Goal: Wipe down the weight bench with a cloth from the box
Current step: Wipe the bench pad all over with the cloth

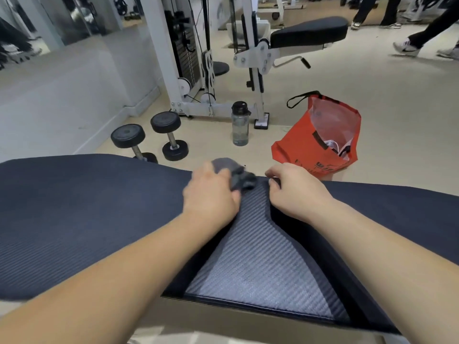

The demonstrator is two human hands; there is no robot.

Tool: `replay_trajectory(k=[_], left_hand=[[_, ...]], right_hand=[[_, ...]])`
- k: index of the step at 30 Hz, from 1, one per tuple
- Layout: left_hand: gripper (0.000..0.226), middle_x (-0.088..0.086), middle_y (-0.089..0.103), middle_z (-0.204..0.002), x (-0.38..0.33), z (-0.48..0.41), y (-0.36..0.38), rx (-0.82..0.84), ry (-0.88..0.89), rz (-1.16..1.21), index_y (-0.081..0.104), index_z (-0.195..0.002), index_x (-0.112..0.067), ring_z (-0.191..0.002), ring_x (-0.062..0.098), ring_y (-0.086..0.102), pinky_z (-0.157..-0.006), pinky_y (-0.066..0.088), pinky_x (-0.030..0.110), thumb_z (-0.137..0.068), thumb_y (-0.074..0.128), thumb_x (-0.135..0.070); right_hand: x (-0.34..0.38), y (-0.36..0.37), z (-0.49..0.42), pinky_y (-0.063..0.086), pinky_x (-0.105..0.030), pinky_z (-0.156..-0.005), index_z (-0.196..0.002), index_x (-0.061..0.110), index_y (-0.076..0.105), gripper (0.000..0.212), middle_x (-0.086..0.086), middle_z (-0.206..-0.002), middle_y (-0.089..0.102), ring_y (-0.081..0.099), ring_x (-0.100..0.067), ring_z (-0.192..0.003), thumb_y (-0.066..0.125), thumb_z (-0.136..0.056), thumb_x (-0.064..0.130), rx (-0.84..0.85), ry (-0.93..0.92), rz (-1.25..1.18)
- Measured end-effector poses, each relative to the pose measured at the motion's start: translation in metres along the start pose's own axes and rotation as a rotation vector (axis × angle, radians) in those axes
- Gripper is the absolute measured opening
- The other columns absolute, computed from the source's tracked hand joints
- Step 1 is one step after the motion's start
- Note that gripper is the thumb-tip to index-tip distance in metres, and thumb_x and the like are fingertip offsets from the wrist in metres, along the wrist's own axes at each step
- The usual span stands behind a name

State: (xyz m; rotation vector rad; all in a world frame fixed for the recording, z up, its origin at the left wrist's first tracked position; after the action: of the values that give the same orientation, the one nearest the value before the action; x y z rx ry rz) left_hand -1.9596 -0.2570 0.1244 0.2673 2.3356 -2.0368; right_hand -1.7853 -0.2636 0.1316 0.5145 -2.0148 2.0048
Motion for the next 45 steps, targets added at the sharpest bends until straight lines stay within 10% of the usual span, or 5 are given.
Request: replay_trajectory(k=[5,11,19,25,45], left_hand=[[0.052,-0.001,0.051,-0.108,0.010,0.027,-0.006,0.057,0.601,0.230,0.056,-0.138,-0.043,-0.104,0.020,0.056,-0.083,0.054,0.034,-0.088,0.058,-0.056],[0.044,0.005,0.044,-0.109,0.125,0.031,-0.018,-0.069,-0.198,0.064,0.057,-0.133,-0.038,-0.106,0.033,0.055,-0.082,0.053,0.042,-0.093,0.052,-0.056],[0.050,-0.005,0.047,-0.103,0.131,0.140,-0.043,0.011,0.341,0.054,0.055,-0.135,-0.047,-0.094,0.019,0.056,-0.064,0.055,0.036,-0.087,0.054,-0.058],[0.042,0.004,0.041,-0.111,0.199,0.152,-0.051,-0.081,-0.487,-0.030,0.056,-0.131,-0.035,-0.107,0.031,0.051,-0.082,0.052,0.042,-0.092,0.054,-0.051],[0.050,0.000,0.041,-0.106,0.034,0.042,-0.016,0.111,0.518,0.097,0.054,-0.139,-0.039,-0.101,0.025,0.054,-0.072,0.049,0.036,-0.090,0.056,-0.052]], right_hand=[[0.009,-0.001,-0.005,0.050,-0.040,-0.079,-0.095,0.013,0.064,0.018,-0.007,-0.101,0.062,0.059,-0.034,-0.103,0.049,-0.084,0.014,0.042,0.072,0.022],[0.053,0.011,0.008,0.054,-0.043,-0.095,-0.117,0.022,0.068,0.027,-0.002,-0.121,0.068,0.063,-0.027,-0.115,0.051,-0.099,0.032,0.098,-0.055,-0.024],[0.117,0.045,0.017,0.054,-0.041,-0.095,-0.109,0.027,0.071,0.027,0.003,-0.114,0.069,0.064,-0.023,-0.108,0.055,-0.094,0.043,0.233,-0.209,0.036],[0.141,0.052,0.015,0.054,-0.039,-0.092,-0.106,0.029,0.071,0.024,0.005,-0.108,0.068,0.064,-0.021,-0.101,0.056,-0.095,0.044,0.252,-0.271,0.046],[0.063,0.020,-0.014,0.050,-0.047,-0.101,-0.134,0.022,0.064,0.050,-0.006,-0.137,0.064,0.057,-0.031,-0.128,0.047,-0.089,0.012,-0.065,0.076,-0.118]])
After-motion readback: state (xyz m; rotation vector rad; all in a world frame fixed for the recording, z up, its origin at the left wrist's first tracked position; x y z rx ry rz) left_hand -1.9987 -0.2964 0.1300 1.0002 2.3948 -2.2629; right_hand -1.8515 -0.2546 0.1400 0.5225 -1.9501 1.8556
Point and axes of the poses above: each hand's wrist, its own z-axis away from the middle knuckle, its own y-axis out of the palm, x = y × z, the point moved 6 cm from there along -z, towards the middle knuckle
